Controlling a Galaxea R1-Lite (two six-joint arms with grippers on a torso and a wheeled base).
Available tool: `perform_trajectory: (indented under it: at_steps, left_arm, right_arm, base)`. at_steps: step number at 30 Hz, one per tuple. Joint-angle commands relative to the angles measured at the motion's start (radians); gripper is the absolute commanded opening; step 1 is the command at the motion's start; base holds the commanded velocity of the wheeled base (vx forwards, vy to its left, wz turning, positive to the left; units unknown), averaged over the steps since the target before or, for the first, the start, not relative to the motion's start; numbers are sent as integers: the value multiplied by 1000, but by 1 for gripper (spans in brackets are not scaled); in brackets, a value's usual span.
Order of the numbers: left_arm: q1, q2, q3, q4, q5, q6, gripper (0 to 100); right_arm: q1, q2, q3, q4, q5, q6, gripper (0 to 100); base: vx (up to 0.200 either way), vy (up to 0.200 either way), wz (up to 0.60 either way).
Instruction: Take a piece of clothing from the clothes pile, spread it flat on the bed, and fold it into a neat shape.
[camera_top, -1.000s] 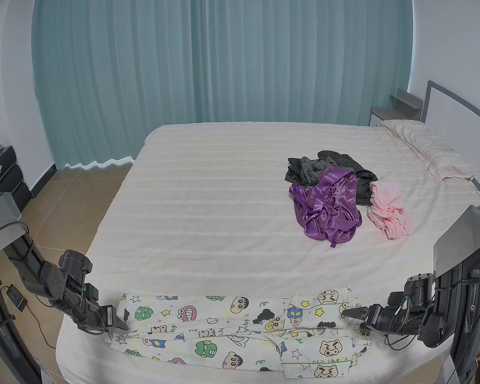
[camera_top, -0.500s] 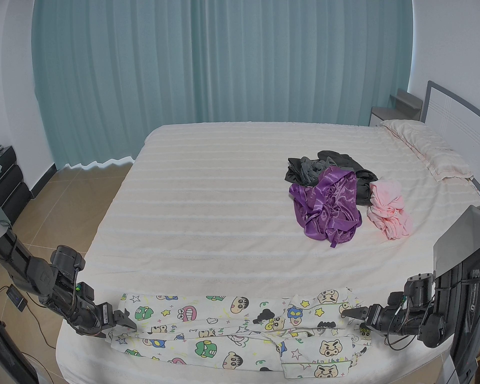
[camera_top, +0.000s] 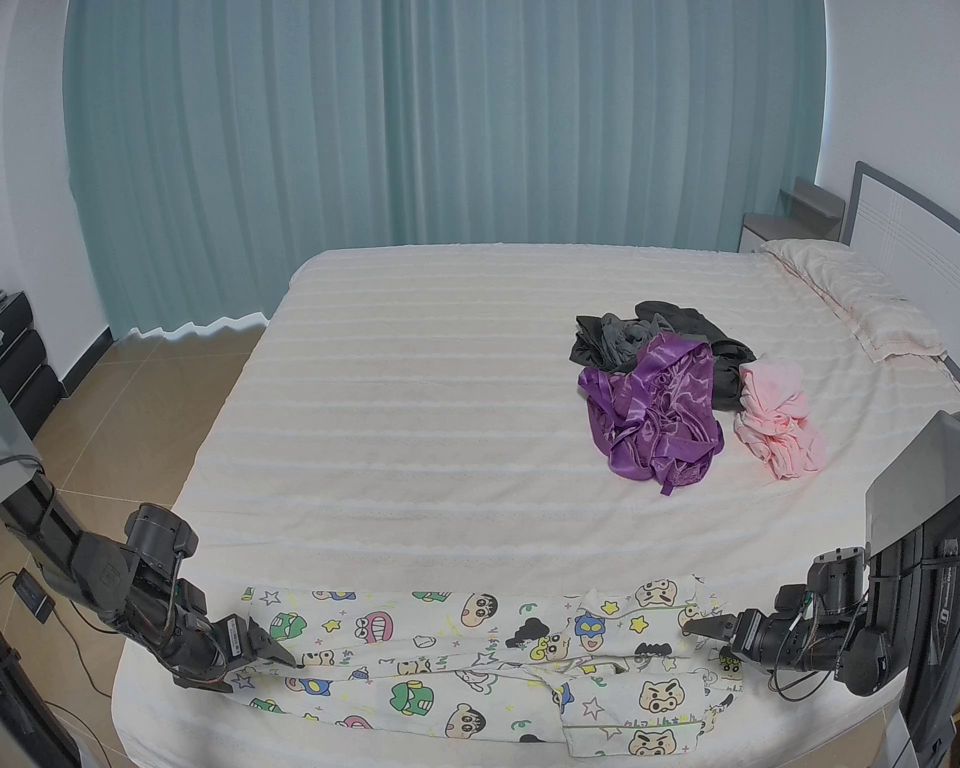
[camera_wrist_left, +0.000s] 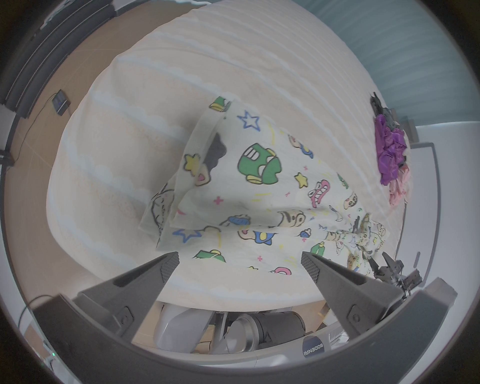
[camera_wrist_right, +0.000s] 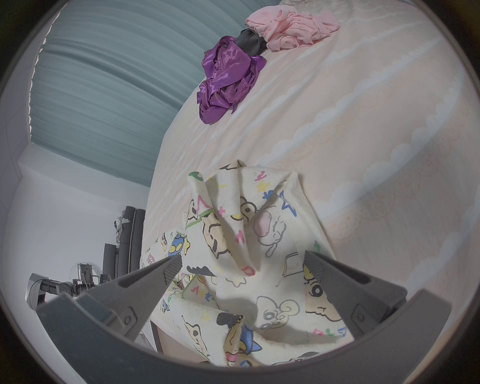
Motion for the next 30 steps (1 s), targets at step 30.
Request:
perform_trajectory:
  at_steps: [30]
  left_arm:
    - [-177, 180, 53, -408, 441, -393, 100]
  right_arm:
    - [2, 2, 18, -1, -2, -1, 100]
  base:
    - [0, 0, 0]
